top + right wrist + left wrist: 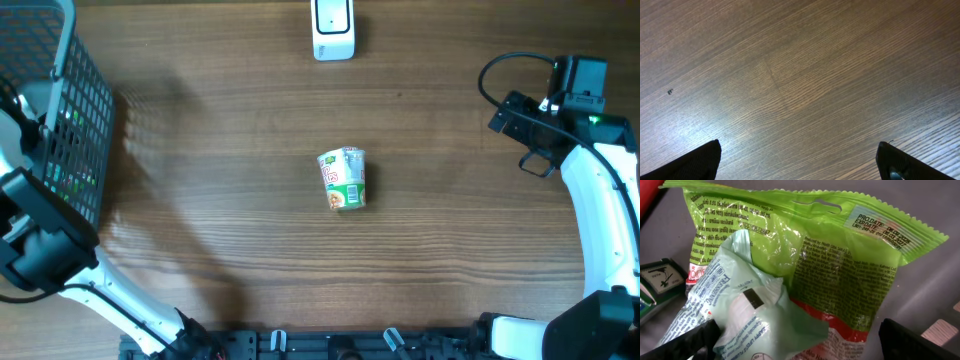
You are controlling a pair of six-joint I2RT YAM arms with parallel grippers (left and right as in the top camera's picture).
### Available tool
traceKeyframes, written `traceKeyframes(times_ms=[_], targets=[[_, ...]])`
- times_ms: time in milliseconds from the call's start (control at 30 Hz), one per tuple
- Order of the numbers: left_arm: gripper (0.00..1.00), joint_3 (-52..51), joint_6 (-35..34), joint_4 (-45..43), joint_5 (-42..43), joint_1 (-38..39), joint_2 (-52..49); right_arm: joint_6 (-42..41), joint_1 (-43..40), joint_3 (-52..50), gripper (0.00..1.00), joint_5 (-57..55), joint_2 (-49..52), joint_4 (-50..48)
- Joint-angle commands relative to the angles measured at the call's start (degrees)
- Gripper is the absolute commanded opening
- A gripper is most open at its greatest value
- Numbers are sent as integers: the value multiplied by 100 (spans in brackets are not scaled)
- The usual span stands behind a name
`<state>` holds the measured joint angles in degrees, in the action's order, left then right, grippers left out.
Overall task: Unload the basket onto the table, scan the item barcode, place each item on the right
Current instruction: 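Grasp the green snack bag and pale green pouch with the left gripper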
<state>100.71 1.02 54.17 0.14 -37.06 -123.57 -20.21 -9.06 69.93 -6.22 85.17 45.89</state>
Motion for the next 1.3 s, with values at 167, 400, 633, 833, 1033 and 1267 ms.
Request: traceKeyframes(times_ms=[167, 400, 633, 833, 1033, 1267], targets=[[100, -26, 26, 118, 522, -44, -581, 68, 2, 120, 100, -13, -24, 0], [100, -57, 28, 111, 516, 0, -592, 68, 2, 120, 100, -11, -24, 0], [100, -632, 24, -433, 470, 9, -656, 68, 2, 120, 100, -11, -24, 0], [89, -815, 20, -579, 474, 4, -656, 68, 2, 120, 100, -11, -24, -2], [99, -1104, -20, -730, 481, 11, -658, 66, 2, 120, 100, -11, -24, 0], [72, -1349, -15, -905, 802, 11, -656, 68, 2, 120, 100, -11, -24, 0]])
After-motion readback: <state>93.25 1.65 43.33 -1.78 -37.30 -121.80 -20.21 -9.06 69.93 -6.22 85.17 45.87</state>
